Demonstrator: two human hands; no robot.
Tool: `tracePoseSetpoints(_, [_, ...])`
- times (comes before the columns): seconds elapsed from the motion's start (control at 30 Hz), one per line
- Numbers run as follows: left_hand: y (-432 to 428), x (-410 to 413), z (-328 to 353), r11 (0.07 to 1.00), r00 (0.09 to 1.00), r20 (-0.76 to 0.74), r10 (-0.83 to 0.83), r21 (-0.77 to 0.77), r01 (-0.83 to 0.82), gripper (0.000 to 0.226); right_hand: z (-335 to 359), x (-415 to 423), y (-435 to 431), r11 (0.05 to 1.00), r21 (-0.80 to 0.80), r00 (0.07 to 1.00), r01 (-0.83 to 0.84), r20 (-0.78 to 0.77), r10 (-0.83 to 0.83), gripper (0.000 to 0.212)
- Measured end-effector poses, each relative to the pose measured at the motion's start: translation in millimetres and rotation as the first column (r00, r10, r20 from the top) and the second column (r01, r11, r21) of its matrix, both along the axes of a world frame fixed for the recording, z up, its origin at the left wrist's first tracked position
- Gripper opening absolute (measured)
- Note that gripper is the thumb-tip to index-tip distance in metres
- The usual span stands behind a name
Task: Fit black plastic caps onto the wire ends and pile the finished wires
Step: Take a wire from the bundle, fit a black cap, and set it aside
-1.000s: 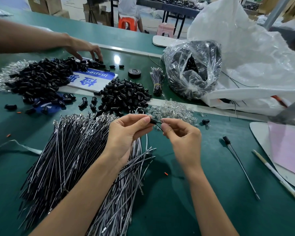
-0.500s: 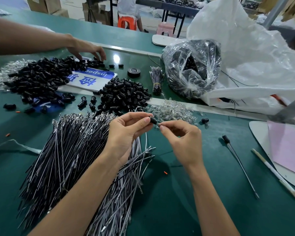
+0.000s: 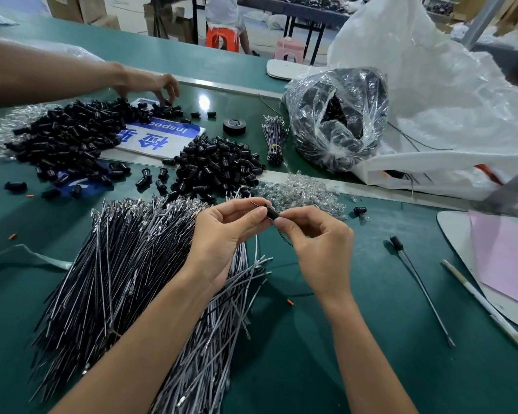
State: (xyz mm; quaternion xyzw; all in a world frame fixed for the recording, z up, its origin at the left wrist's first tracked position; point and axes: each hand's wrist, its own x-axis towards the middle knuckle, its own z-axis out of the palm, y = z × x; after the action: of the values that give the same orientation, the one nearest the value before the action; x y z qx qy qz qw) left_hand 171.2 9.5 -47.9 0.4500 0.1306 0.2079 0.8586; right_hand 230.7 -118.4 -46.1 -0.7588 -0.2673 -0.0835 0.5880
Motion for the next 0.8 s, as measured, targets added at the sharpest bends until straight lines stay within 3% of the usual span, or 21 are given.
tracePoseSetpoints(0.1, [-0.4, 0.5, -0.1, 1.0, 1.0, -0.01, -0.001, -0.017, 0.001, 0.023, -0.5, -1.2, 1.1, 1.0, 0.011, 1.0, 0.015, -0.022, -0.015, 0.013])
tracePoseSetpoints(0.27, [-2.2, -0.1, 0.5, 1.0, 1.0, -0.02, -0.024, -0.002, 0.024, 0.018, -0.3, -2.2, 1.3, 0.998, -0.001, 0.997, 0.055, -0.051, -0.055, 0.033])
tracePoseSetpoints(0.43, [-0.9, -0.7, 1.0, 0.999, 0.999, -0.037, -0.035, 0.03, 0.036, 0.027, -2.7, -2.1, 2.6, 0.999, -0.023, 1.0, 0.028, 0.012, -0.028, 0.02])
tracePoseSetpoints(0.8, [-3.2, -1.9, 4.9, 0.996, 0.997, -0.077, 0.009, 0.085, -0.002, 0.027, -5.0, -1.8, 3.2, 0.998, -0.07, 1.0, -0.007, 0.011, 0.007, 0.032])
